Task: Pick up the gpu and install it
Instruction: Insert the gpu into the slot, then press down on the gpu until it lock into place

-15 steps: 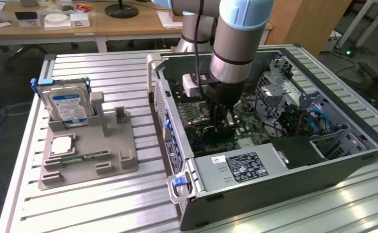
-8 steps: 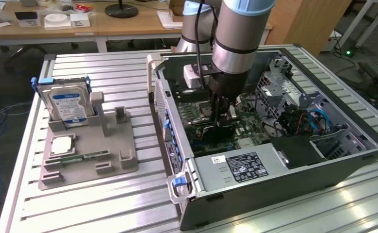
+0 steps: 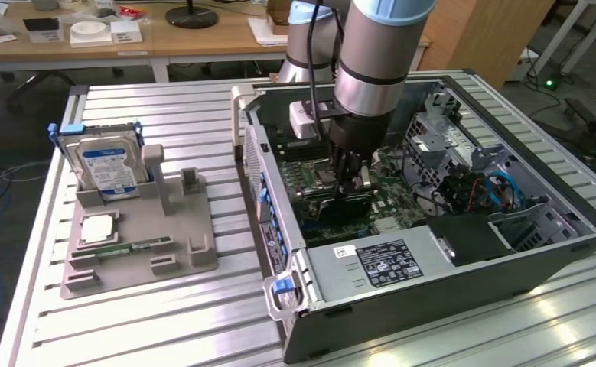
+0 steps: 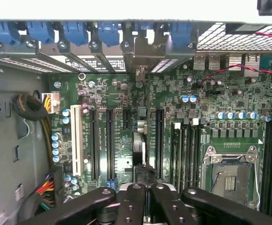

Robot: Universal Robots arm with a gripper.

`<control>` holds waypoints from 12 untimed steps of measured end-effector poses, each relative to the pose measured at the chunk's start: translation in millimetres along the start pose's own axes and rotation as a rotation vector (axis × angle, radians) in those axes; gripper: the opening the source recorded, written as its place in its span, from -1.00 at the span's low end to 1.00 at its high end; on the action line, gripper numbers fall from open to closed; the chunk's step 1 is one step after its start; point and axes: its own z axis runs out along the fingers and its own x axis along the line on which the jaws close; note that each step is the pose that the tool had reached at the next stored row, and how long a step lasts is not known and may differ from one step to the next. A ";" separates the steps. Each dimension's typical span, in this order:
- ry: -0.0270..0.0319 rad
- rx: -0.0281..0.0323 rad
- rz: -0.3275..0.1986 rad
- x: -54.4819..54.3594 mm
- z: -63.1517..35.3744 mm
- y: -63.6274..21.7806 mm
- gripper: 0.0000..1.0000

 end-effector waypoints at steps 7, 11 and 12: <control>-0.0100 -0.0002 0.000 0.0 0.0 0.0 -0.79; -0.0157 -0.0003 0.001 0.0 0.0 0.0 -0.79; -0.0171 -0.0003 0.001 0.0 0.0 0.0 -0.79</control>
